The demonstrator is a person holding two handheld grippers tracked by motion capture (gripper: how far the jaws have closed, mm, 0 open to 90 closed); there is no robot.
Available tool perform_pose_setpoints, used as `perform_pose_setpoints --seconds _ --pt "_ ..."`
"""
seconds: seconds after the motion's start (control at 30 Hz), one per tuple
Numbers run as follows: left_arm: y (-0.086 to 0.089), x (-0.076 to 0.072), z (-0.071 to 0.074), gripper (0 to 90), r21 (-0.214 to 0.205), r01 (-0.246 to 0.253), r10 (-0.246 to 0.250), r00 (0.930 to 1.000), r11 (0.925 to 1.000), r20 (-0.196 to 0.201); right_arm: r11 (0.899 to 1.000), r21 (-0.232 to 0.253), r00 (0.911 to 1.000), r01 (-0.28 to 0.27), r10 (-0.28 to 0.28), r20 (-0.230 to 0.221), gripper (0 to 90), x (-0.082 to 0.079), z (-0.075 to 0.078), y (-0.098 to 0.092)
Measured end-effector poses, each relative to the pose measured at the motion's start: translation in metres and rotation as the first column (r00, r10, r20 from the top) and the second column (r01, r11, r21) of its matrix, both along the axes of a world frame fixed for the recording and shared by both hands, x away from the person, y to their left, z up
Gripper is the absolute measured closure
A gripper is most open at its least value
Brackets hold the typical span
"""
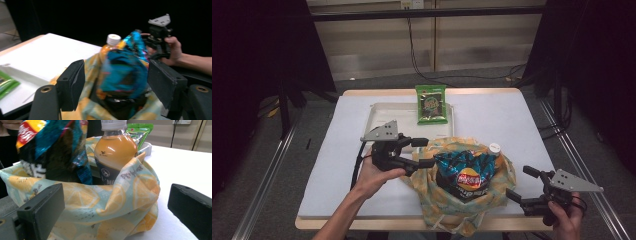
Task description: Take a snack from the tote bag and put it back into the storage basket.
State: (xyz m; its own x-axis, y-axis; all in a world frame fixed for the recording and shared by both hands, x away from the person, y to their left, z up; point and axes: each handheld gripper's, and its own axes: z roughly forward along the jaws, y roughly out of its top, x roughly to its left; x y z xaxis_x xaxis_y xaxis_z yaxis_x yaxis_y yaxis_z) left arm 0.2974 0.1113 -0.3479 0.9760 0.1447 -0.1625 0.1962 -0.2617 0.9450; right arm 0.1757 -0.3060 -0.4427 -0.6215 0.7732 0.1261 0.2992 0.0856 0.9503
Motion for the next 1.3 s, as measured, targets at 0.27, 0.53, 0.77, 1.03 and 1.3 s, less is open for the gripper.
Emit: perform_pose_setpoints --seconds 0.27,0.53,0.77,1.03,1.3 --pt "-0.023 -0.006 -0.011 27.9 0.025 0.031 -0.030 0.9994 0.9992 -0.018 1.000 -0.011 0.9999 -0.014 0.014 0.003 0.4 0.000 0.000 0.002" --pt "-0.043 -0.005 -0.024 27.7 0.057 0.042 -0.040 0.9983 0.9975 -0.042 1.000 -0.010 0.9998 -0.019 0.019 0.001 0.4 0.000 0.000 0.002" --pt "-0.052 -0.006 -0.029 25.8 0.075 0.031 -0.027 0.9983 0.9967 -0.052 1.000 -0.018 0.9997 -0.023 0.023 0.002 0.4 0.001 0.000 0.002" --pt "-0.056 -0.004 -0.036 31.9 0.113 0.034 -0.028 0.9984 0.9930 -0.049 0.999 -0.020 0.9997 -0.026 0.026 0.001 0.4 0.001 0.000 0.003" --pt "-0.052 -0.001 -0.039 59.5 0.097 0.026 -0.021 0.9983 0.9950 -0.055 0.999 -0.024 0.9995 -0.031 0.031 -0.002 0.4 0.002 -0.001 0.003"
